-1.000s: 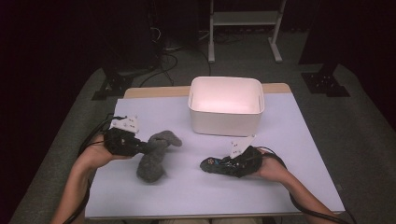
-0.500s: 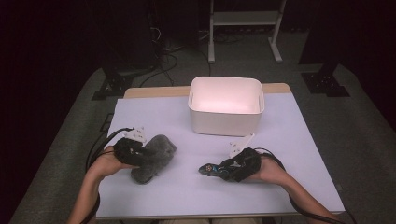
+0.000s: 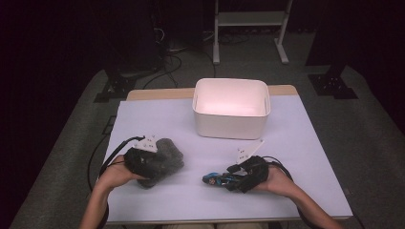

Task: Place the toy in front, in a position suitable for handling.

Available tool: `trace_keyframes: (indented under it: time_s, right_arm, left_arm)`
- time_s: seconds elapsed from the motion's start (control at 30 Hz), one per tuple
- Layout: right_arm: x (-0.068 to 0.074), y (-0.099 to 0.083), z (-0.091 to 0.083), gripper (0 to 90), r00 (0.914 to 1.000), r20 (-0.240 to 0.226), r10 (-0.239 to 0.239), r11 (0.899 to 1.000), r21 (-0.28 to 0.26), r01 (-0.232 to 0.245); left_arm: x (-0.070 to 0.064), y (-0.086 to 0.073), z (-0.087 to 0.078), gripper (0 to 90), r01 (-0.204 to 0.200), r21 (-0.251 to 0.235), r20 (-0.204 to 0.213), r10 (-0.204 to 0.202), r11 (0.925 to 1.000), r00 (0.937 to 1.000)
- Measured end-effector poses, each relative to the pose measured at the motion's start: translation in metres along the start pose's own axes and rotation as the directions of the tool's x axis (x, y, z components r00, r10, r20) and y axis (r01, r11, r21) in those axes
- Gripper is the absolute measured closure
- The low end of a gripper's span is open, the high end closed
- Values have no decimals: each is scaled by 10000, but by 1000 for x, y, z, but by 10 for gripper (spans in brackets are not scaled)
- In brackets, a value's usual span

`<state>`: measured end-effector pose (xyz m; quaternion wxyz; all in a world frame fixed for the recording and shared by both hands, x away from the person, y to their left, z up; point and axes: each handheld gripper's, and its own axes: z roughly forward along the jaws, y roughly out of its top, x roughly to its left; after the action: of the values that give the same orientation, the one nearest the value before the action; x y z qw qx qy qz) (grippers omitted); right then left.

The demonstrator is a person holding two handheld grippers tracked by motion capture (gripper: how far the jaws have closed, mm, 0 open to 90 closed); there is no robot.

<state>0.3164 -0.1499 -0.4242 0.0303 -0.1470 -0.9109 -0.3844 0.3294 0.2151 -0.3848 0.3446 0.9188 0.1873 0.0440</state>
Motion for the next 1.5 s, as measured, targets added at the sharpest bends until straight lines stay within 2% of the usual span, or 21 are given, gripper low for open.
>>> trace_keyframes:
  time_s: [0.03,0.17,0.23,0.33,0.37,0.4,0.43,0.67,0.73,0.9,1.0,1.07,1.13,1.2,1.33,1.5]
  right_arm:
    - [4,0,2,307,9997,91,-227,9995,199,225]
    - [14,-3,10,282,9974,290,-655,9961,619,636]
    - [17,-4,13,268,9959,412,-806,9951,610,780]
    - [18,-3,12,285,9969,249,-747,9961,483,735]
    - [19,-3,11,265,9934,610,-974,9938,590,938]
    - [19,-3,12,269,9924,659,-1038,9928,668,994]
    - [20,-4,12,266,9942,605,-891,9939,708,848]
    - [19,-6,14,256,9967,300,-750,9961,479,735]
    - [15,-5,11,256,9971,236,-722,9969,342,714]
    - [5,0,0,291,9975,368,-598,9982,98,595]
    - [-1,3,-4,284,9986,291,-453,9989,103,450]
    - [-5,5,-8,283,9988,307,-372,9993,115,369]
    - [-10,8,-11,279,9992,148,-362,9992,167,359]
    - [-16,11,-16,278,9991,181,-386,9991,196,382]
    - [-26,19,-25,277,9995,193,-235,9996,179,231]
    - [-36,30,-34,268,9976,510,-473,9983,354,455]
  left_arm:
    - [0,-1,1,423,13,-28,19,-13,10000,10000]
    - [0,-4,5,407,127,-82,55,-126,9999,9999]
    - [-1,-5,6,398,121,-92,44,-121,9999,9999]
    - [-3,-5,5,370,219,-289,-9,-220,9993,9998]
    - [-3,-5,5,358,265,-316,-8,-265,9991,9996]
    - [-3,-5,5,352,333,-352,0,-333,9988,9994]
    - [-3,-6,5,346,378,-364,-1,-379,9986,9993]
    - [-7,-10,7,302,489,-595,-276,-506,9970,9983]
    - [-8,-11,7,294,578,-814,-157,-593,9950,9981]
    - [-10,-11,9,268,583,-925,-330,-616,9940,9976]
    - [-11,-11,9,247,552,-912,-401,-591,9943,9974]
    - [-11,-12,10,211,642,-1026,-288,-675,9926,9973]
    - [-11,-14,9,198,657,-1019,-366,-698,9926,9969]
    - [-11,-16,8,190,667,-1123,-322,-707,9914,9970]
    - [-11,-19,0,165,730,-1210,-593,-806,9900,9950]
    - [-12,-20,-2,112,763,-1148,-900,-869,9905,9921]
